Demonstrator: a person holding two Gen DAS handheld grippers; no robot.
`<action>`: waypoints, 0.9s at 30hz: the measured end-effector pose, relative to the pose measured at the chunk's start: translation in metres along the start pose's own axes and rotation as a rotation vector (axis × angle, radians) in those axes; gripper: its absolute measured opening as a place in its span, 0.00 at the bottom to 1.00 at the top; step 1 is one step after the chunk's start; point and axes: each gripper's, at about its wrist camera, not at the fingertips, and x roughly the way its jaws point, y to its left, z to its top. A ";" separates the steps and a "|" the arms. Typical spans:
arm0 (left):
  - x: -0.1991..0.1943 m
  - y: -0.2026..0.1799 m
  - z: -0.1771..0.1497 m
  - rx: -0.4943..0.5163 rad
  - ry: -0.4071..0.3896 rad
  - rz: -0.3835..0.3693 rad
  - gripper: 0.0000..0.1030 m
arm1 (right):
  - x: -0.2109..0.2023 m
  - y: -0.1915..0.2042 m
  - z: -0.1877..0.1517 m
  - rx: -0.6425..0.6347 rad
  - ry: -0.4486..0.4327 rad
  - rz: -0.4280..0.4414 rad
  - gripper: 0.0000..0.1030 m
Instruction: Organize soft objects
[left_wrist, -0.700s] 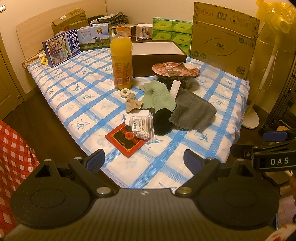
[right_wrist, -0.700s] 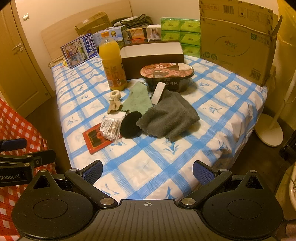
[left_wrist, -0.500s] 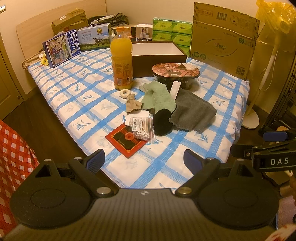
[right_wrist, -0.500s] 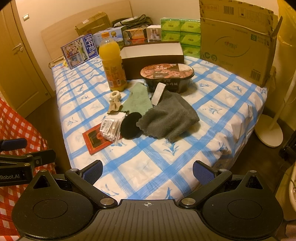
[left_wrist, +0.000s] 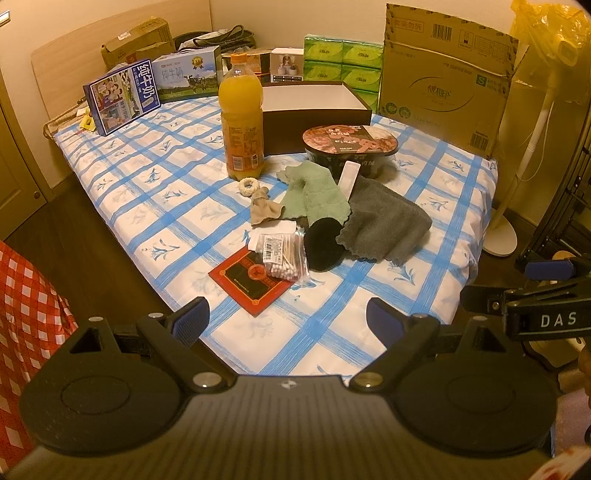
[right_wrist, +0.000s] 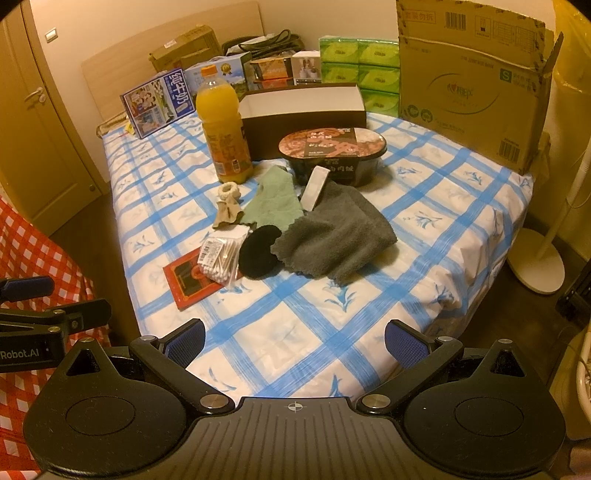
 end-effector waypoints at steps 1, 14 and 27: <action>0.000 0.000 0.000 0.000 0.000 0.000 0.88 | 0.000 0.000 0.000 0.000 0.000 0.000 1.00; -0.001 -0.002 0.002 -0.001 -0.001 0.001 0.88 | 0.000 0.000 0.000 -0.001 -0.002 0.001 1.00; -0.001 -0.002 0.001 0.000 -0.002 0.001 0.88 | 0.000 0.000 0.001 -0.002 -0.003 0.001 1.00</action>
